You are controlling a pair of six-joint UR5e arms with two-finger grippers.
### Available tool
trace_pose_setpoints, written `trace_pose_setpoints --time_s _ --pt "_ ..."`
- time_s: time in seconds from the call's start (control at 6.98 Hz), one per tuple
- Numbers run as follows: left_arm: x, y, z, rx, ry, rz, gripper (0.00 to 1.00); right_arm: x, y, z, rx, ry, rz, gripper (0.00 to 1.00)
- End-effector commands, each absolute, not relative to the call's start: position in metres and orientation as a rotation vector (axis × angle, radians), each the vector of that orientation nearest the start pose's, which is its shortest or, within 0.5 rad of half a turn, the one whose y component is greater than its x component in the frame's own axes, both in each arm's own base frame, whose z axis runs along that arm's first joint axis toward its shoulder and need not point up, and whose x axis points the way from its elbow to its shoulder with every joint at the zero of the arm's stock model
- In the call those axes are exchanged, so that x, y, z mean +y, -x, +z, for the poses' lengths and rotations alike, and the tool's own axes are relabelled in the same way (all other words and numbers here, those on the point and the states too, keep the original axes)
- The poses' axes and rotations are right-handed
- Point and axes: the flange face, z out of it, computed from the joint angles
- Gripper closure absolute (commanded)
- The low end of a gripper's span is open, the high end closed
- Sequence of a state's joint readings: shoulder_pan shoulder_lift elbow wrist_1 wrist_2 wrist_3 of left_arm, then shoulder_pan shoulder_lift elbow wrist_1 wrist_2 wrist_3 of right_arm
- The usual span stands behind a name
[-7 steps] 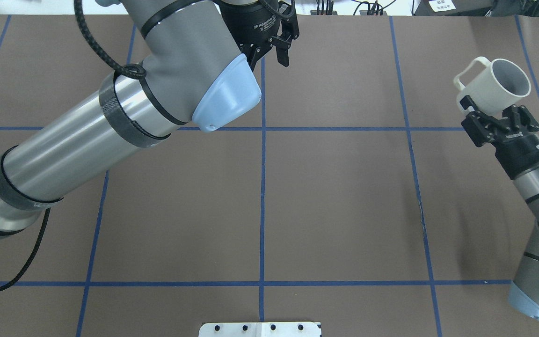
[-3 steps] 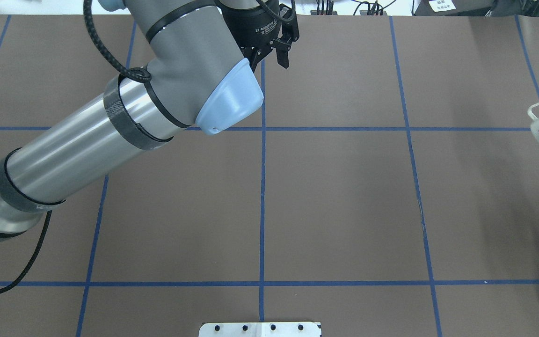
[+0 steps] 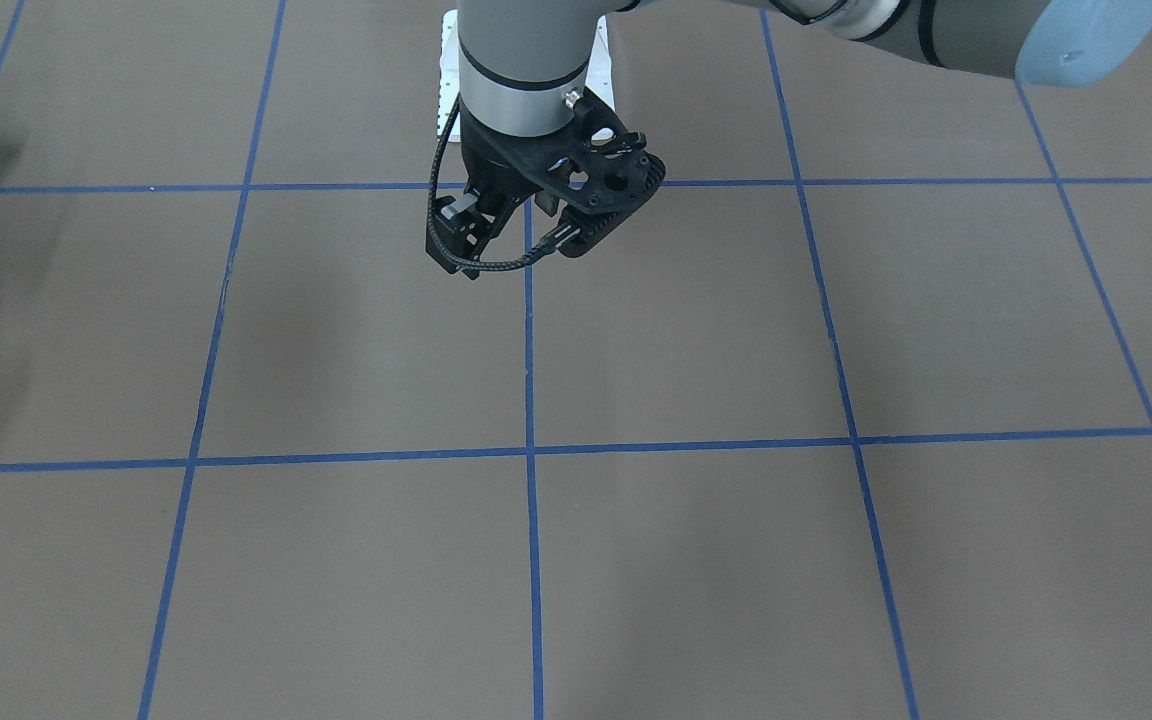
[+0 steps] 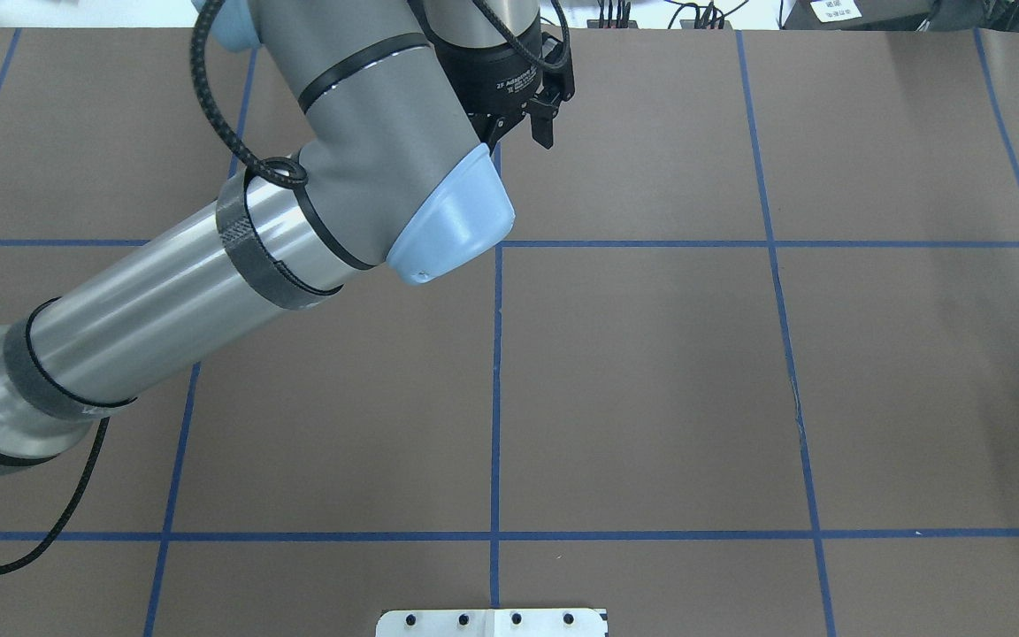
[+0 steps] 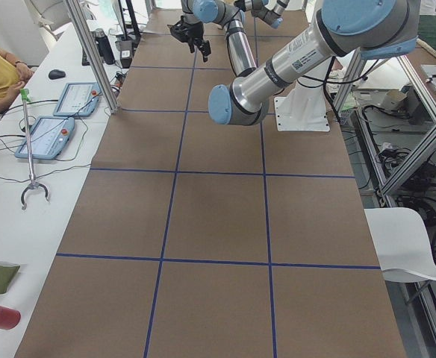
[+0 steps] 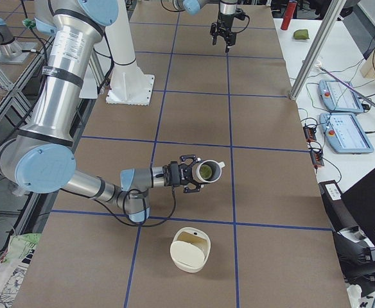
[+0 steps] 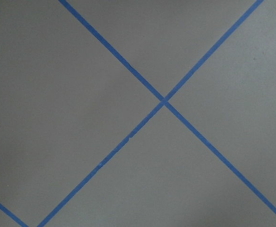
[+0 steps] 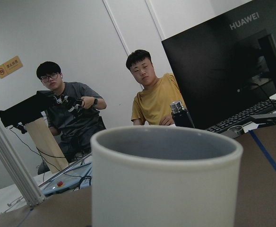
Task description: Left arm hands cup to right arm to dump lemon
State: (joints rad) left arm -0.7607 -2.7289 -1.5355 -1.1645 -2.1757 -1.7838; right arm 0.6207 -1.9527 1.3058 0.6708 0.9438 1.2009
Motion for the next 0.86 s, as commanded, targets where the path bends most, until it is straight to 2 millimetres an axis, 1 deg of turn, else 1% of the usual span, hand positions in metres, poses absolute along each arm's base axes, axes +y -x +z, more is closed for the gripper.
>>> trace_pose_setpoints --time_s 0.0,0.14,0.43,0.57,0.72 --pt "-0.526 -0.449 -0.026 0.841 0.377 -0.686 0.0 -0.274 0.03 0.717 -1.146 -1.074 0.747 0.77" --pt "-0.524 -0.452 -0.026 0.84 0.38 -0.682 0.0 -0.273 0.021 0.718 -1.243 -0.993 0.906 0.77" --pt "-0.524 -0.451 -0.029 0.842 0.372 -0.682 0.0 -0.273 0.015 0.72 -1.345 -0.895 1.07 0.77" --pt "-0.524 -0.451 -0.03 0.844 0.361 -0.686 0.0 -0.272 0.005 0.722 -1.405 -0.829 1.169 0.78" --pt "-0.524 -0.45 -0.033 0.847 0.353 -0.685 0.0 -0.27 -0.012 0.732 -1.408 -0.785 1.181 0.78"
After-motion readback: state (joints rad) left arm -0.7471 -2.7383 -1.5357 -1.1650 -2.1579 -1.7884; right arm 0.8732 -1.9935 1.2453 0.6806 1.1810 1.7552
